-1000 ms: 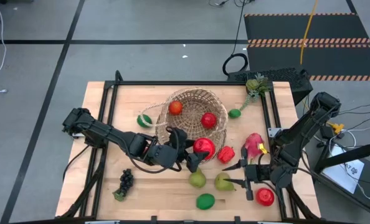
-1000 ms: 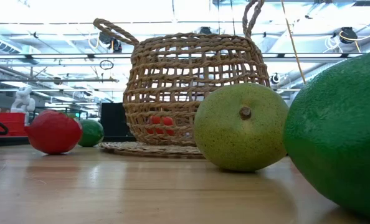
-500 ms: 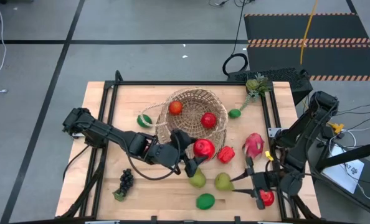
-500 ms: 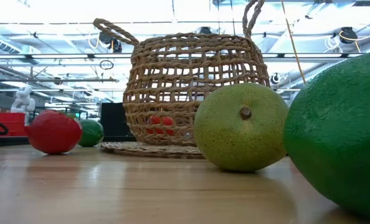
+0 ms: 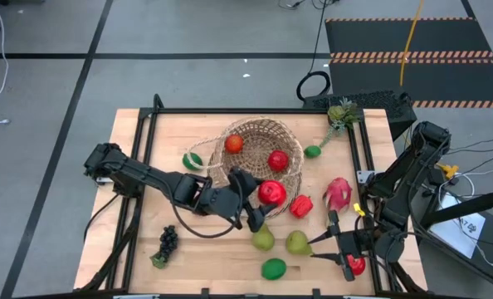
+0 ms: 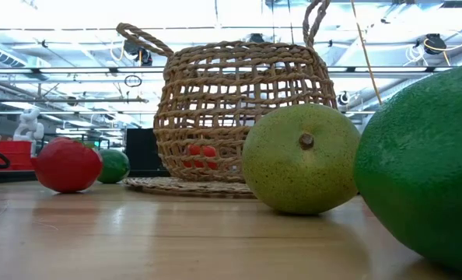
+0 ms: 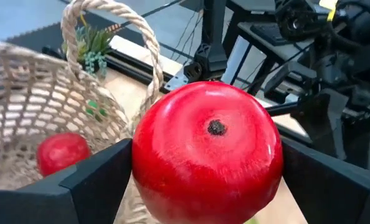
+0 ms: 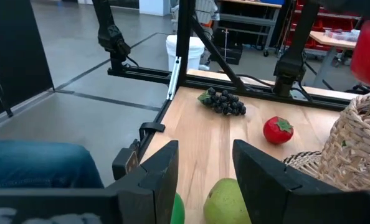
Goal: Build produce basket
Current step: Put the left red apple into the basket
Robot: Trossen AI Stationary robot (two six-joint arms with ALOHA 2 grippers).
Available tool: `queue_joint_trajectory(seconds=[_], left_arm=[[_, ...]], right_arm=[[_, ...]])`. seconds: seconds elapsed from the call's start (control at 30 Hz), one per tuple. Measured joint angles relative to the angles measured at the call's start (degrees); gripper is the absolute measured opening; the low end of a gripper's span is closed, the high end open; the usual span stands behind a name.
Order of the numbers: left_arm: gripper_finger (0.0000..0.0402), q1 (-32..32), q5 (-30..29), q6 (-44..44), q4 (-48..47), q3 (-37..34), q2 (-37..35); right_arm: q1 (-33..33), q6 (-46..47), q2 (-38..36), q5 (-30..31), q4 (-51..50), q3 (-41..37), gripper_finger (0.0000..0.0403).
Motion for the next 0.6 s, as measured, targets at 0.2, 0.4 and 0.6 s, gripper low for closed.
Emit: queue_joint_trajectory(seconds=[0.2, 0.4, 0.6], left_arm=[[0.0386, 0.00, 0.00, 4.58, 0.45, 0.00, 0.00], [0.0388, 0.02, 0.00, 4.26, 0.48, 0.00, 0.00], [0.0388, 0.05, 0.00, 4.17, 0.48, 0.00, 0.00]], right_arm=[[0.00, -0.52, 0.00, 0.11, -0.24, 0.00, 0.0148], [0.00, -0.52, 0.00, 0.13, -0.31, 0.00, 0.0148], [0.00, -0.52, 0.00, 0.13, -0.33, 0.00, 0.0148]])
